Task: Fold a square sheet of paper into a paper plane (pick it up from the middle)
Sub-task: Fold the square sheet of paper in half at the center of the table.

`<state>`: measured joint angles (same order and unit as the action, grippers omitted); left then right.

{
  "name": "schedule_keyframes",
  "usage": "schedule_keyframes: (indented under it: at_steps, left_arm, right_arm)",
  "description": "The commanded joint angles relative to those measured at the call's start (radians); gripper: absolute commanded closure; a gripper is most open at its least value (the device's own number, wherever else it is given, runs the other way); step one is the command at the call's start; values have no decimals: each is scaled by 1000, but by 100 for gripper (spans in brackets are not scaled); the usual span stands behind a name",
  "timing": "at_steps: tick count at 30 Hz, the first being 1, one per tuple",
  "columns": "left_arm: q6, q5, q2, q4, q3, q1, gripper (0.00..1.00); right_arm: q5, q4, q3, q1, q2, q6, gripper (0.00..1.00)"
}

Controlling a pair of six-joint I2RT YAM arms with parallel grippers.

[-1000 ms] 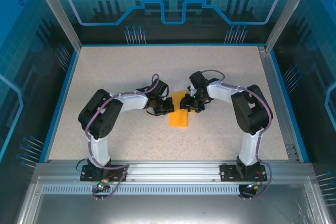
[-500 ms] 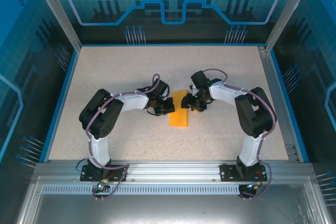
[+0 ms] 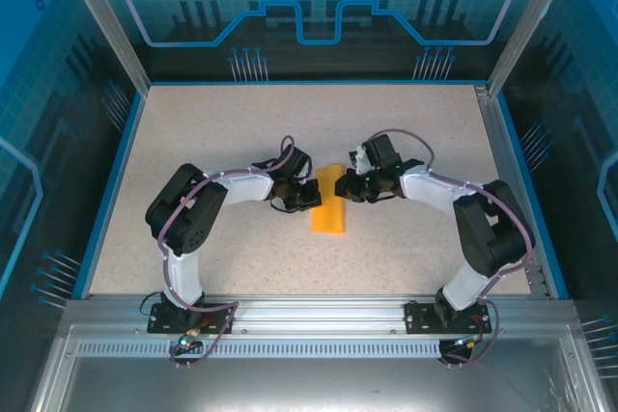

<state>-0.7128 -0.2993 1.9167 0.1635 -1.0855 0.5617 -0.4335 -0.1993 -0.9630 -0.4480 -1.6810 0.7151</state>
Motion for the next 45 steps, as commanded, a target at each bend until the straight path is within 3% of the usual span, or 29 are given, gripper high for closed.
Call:
schedule_keyframes:
  at_steps: [1,25,37,45]
  left_arm:
    - [24,26,24,53,0,12,100]
    - [24,24,27,56,-2,11,100]
    - [25,23,27,57,-1,11,100]
    - [28,22,25,63,-5,11,100]
  right_arm:
    - [-51,59,17,-10,-51,12,89]
    - [-41,108,159,88,-126,-32,89]
    - [-105,134,168,66,-10,-11,87]
    - [-119,207,208,39,-74,21,87]
